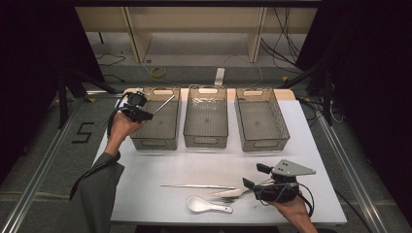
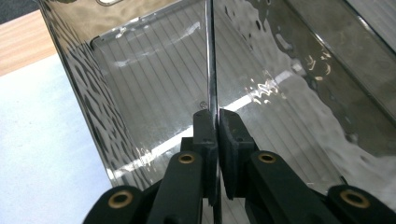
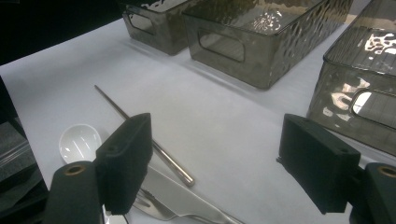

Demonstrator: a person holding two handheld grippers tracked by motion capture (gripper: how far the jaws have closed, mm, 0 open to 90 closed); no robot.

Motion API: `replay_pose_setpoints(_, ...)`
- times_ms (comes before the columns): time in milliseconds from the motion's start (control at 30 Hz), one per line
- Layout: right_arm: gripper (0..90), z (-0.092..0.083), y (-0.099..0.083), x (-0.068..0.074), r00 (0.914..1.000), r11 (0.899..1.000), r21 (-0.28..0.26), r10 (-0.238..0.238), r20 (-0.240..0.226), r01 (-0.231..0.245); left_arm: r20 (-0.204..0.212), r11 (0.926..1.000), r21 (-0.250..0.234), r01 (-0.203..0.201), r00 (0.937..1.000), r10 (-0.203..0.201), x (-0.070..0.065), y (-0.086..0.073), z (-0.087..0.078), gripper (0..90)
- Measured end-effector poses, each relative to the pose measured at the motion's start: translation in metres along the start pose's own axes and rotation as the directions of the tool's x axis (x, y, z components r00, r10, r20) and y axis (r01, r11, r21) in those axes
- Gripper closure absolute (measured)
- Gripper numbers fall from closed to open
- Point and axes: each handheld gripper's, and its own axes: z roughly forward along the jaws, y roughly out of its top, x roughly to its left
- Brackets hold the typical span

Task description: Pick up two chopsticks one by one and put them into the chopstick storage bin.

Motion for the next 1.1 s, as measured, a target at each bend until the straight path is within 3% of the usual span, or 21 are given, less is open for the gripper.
replay_pose_setpoints(67, 26.8, 0.000, 0.000, 0.000, 1.0000, 1.000, 0.000, 0.001, 0.000, -0.001, -0.005, 1.0000, -0.001, -0.002, 1.0000, 0.002, -0.001, 0.001, 0.003, 84.0)
replay_pose_setpoints(167, 26.8, 0.000, 0.000, 0.000, 1.0000, 1.000, 0.000, -0.002, 0.000, 0.002, -0.025, 0.9998, -0.016, -0.008, 0.9997, 0.008, -0.005, 0.003, 0.004, 68.0)
replay_pose_setpoints(267, 26.7, 0.000, 0.000, 0.000, 1.0000, 1.000, 0.003, 0.001, 0.000, -0.001, -0.039, 0.9996, -0.028, -0.006, 0.9992, 0.005, -0.009, 0.004, 0.002, 59.0)
replay_pose_setpoints(467, 26.8, 0.000, 0.000, 0.000, 1.0000, 1.000, 0.001, -0.002, 0.001, 0.002, 0.034, 0.9964, -0.078, 0.034, 0.9989, -0.032, -0.019, 0.003, -0.009, 41.8)
replay_pose_setpoints(600, 26.8, -0.001, 0.000, 0.000, 1.0000, 1.000, -0.001, -0.003, 0.003, 0.003, 0.082, 0.9970, -0.078, -0.002, 0.9966, 0.008, -0.032, -0.004, -0.018, 34.9)
replay_pose_setpoints(700, 26.7, -0.001, 0.000, 0.000, 1.0000, 1.000, -0.006, -0.001, 0.005, 0.001, 0.131, 0.9959, -0.086, -0.029, 0.9905, 0.040, -0.043, -0.010, -0.024, 29.5)
replay_pose_setpoints(767, 26.7, -0.002, 0.001, 0.000, 1.0000, 1.000, -0.013, -0.002, 0.004, 0.002, 0.121, 0.9946, -0.080, -0.066, 0.9898, 0.075, -0.050, -0.012, -0.029, 25.7)
replay_pose_setpoints(867, 26.7, -0.004, 0.001, 0.002, 1.0000, 1.000, -0.019, -0.009, 0.004, 0.009, 0.168, 0.9923, -0.098, -0.075, 0.9815, 0.091, -0.063, -0.017, -0.039, 24.1)
replay_pose_setpoints(1100, 26.6, -0.004, 0.002, 0.004, 0.9999, 1.000, -0.016, -0.017, 0.001, 0.017, 0.194, 0.9816, -0.077, -0.175, 0.9631, 0.187, -0.090, -0.025, -0.038, 21.0)
